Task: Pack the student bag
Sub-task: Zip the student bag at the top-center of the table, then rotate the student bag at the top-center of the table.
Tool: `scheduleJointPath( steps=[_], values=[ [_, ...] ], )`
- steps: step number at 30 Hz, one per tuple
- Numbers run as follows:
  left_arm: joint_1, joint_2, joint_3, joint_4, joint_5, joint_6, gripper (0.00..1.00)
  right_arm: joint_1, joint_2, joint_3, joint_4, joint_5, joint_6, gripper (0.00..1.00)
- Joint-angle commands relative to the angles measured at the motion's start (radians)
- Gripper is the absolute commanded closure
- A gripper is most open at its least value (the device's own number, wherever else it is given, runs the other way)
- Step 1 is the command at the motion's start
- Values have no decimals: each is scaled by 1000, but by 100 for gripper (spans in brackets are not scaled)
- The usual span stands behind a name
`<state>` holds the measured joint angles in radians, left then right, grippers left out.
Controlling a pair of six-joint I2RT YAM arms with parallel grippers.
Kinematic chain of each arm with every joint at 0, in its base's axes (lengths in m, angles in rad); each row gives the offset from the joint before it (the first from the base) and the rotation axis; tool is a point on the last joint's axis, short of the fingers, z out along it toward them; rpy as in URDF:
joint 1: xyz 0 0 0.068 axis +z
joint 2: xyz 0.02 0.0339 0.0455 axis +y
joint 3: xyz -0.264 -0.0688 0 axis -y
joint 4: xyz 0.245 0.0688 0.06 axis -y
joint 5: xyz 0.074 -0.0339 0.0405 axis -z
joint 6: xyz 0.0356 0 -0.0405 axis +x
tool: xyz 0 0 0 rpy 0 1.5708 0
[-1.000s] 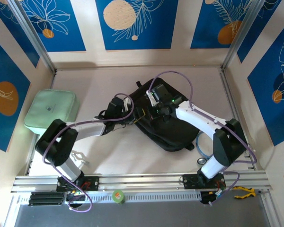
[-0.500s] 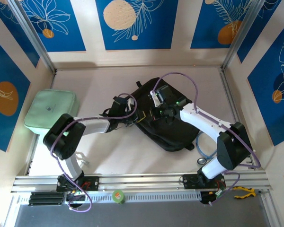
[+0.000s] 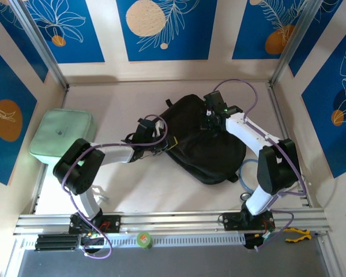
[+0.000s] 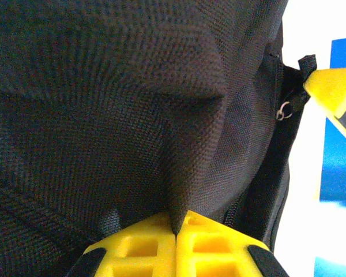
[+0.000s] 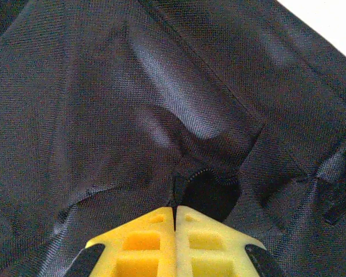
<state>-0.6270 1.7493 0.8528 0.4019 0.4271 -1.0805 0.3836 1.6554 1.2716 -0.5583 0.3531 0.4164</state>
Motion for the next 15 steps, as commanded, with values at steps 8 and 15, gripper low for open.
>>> scheduleJointPath(
  steps=[8, 15],
  values=[
    [6, -63, 5, -184, 22, 125, 100, -97, 70, 116, -55, 172, 121, 100],
    [11, -70, 16, -206, 8, 144, 100, -91, 117, 193, -54, 171, 119, 100]
  ],
)
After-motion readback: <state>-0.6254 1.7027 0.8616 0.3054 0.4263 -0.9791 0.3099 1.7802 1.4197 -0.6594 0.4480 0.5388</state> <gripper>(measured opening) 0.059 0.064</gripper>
